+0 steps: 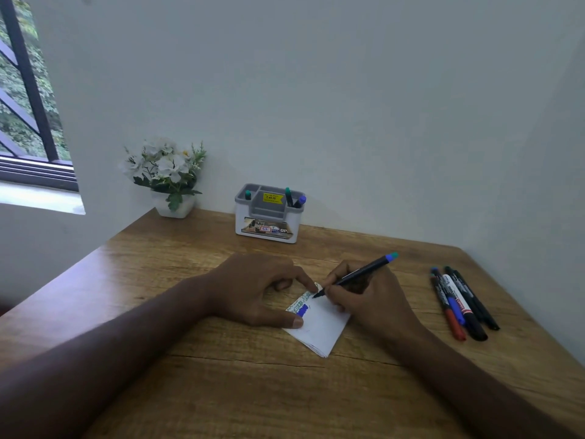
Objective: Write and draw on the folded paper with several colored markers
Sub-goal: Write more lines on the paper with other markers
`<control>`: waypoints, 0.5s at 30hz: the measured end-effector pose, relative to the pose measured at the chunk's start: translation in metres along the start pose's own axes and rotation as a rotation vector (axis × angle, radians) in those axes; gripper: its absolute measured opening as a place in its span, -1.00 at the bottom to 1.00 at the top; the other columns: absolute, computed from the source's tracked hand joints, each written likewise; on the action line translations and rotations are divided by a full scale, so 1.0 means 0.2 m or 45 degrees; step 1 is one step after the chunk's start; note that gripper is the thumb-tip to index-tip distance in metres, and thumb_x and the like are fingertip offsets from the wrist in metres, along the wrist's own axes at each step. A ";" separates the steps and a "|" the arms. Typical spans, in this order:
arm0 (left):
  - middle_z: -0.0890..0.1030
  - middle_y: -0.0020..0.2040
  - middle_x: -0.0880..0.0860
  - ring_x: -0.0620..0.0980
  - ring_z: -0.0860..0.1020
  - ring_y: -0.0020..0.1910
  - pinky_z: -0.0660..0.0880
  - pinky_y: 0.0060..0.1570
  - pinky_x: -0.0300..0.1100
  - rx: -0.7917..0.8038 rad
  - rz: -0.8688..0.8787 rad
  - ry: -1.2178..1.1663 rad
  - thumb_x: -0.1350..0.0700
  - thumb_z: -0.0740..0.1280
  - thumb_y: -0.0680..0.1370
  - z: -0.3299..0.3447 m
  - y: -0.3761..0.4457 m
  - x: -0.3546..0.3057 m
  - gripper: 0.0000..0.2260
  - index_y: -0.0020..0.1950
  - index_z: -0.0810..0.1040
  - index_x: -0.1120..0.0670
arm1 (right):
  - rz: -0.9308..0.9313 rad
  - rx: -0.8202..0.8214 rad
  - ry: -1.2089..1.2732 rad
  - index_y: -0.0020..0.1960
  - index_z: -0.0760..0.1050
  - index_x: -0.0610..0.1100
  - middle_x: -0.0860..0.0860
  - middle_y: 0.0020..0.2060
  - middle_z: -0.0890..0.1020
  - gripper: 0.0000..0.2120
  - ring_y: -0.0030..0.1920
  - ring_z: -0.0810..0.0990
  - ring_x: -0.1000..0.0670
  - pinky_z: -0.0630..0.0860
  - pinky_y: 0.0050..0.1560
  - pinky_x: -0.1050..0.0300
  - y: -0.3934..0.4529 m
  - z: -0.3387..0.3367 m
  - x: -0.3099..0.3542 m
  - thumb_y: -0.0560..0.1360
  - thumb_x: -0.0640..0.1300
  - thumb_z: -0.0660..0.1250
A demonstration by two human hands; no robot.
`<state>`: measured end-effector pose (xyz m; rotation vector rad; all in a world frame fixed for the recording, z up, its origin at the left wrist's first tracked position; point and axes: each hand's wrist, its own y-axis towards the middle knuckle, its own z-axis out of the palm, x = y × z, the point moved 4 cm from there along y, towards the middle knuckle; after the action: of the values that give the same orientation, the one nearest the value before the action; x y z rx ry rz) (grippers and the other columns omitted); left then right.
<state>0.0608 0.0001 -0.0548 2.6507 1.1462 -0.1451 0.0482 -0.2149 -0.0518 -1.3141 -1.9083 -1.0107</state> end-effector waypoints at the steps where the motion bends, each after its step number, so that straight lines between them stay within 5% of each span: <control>1: 0.48 -0.09 -0.30 -0.25 0.48 -0.08 0.53 -0.14 -0.10 0.004 -0.001 -0.007 -0.51 0.28 0.46 0.00 0.00 0.00 -0.44 0.42 0.38 -0.39 | -0.003 0.017 -0.012 -0.16 0.69 0.02 0.23 -0.23 0.74 -0.93 -0.16 0.71 0.20 0.62 -0.22 0.35 0.00 0.00 0.00 0.48 -0.11 0.52; 7: 0.45 -0.13 -0.32 -0.27 0.47 -0.10 0.43 -0.19 -0.21 0.000 -0.003 -0.013 -0.51 0.29 0.44 0.00 0.01 0.00 -0.42 0.41 0.41 -0.35 | -0.032 0.069 -0.078 -0.16 0.69 0.10 0.26 -0.19 0.74 -0.91 -0.05 0.66 0.31 0.60 -0.17 0.40 0.00 0.03 -0.01 0.49 -0.06 0.54; 15: 0.56 0.02 -0.25 -0.20 0.53 0.00 0.58 -0.04 0.02 0.029 -0.016 -0.011 -0.54 0.25 0.44 0.00 0.01 0.01 -0.40 0.43 0.37 -0.37 | -0.074 0.067 -0.084 -0.16 0.69 0.09 0.25 -0.19 0.74 -0.90 -0.06 0.68 0.28 0.63 -0.14 0.37 0.01 0.02 -0.01 0.49 -0.09 0.52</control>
<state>0.0632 -0.0009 -0.0555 2.6602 1.1655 -0.1725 0.0503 -0.2126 -0.0556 -1.2837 -2.0193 -0.9490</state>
